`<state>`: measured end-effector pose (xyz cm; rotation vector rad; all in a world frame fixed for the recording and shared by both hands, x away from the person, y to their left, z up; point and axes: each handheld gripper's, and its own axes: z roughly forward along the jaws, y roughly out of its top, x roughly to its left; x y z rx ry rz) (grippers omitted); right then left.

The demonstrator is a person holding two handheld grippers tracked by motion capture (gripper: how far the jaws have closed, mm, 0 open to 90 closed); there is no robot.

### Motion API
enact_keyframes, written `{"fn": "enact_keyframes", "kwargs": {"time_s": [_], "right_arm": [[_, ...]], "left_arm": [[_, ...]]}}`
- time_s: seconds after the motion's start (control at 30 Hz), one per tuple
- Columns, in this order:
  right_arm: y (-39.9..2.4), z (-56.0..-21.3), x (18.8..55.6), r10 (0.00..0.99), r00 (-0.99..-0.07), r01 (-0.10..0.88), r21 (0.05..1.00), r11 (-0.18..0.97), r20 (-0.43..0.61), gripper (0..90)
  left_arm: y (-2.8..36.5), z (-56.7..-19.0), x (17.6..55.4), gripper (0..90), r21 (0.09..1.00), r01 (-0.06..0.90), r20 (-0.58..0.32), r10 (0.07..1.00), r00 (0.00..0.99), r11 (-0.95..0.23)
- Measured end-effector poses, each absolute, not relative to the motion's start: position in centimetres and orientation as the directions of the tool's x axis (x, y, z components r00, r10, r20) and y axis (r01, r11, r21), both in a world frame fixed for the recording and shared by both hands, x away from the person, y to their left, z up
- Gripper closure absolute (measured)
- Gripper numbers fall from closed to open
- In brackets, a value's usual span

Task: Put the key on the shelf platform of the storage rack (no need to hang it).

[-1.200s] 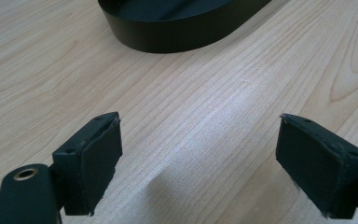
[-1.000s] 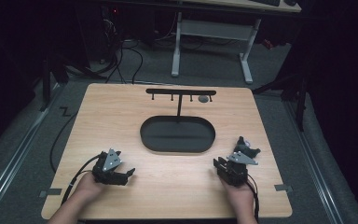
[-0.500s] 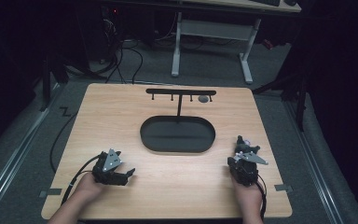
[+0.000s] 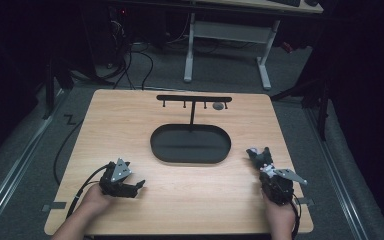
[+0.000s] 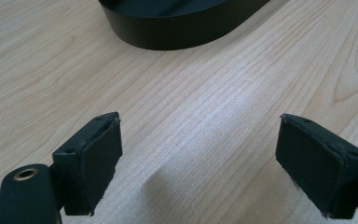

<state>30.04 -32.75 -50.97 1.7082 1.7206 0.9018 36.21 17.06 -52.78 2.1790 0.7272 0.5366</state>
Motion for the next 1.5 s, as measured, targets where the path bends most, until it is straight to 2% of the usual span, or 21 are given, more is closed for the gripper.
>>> {"fn": "enact_keyframes", "kwargs": {"time_s": [0.27, 0.63, 0.8, 0.83, 0.97, 1.13, 1.5], "right_arm": [[-32.9, -50.7, 29.9, 0.995, -0.055, 0.624, 0.781, -0.033, 0.086, 85.3], [-30.7, -50.3, 30.6, 0.985, -0.161, 0.63, 0.775, 0.055, 0.061, 79.6], [-29.6, -50.5, 31.0, 0.978, -0.206, 0.645, 0.755, 0.116, 0.025, 69.2], [-29.3, -50.5, 31.1, 0.978, -0.208, 0.649, 0.749, 0.136, 0.003, 64.5], [-28.0, -50.6, 31.4, 0.978, -0.204, 0.654, 0.737, 0.171, -0.046, 56.0], [-27.3, -50.0, 32.0, 0.97, -0.229, 0.694, 0.686, 0.219, -0.078, 54.5], [-28.6, -48.4, 31.8, 0.964, -0.258, 0.749, 0.616, 0.244, -0.067, 46.8]], "left_arm": [[17.1, -52.8, 36.2, 15.4, 0.768, 0.324, 0.145, 0.643, 0.752, -0.552], [17.1, -52.8, 35.8, 15.4, 0.776, 0.304, 0.161, 0.64, 0.751, -0.553], [17.2, -52.8, 35.8, 15.4, 0.778, 0.3, 0.16, 0.636, 0.755, -0.552], [17.2, -52.8, 35.8, 15.4, 0.779, 0.302, 0.156, 0.638, 0.754, -0.549], [17.2, -52.8, 35.9, 15.4, 0.78, 0.306, 0.149, 0.637, 0.756, -0.545], [17.3, -52.7, 36.0, 15.4, 0.782, 0.309, 0.141, 0.637, 0.758, -0.541], [17.1, -52.8, 35.9, 15.4, 0.777, 0.302, 0.159, 0.635, 0.756, -0.553]]}}
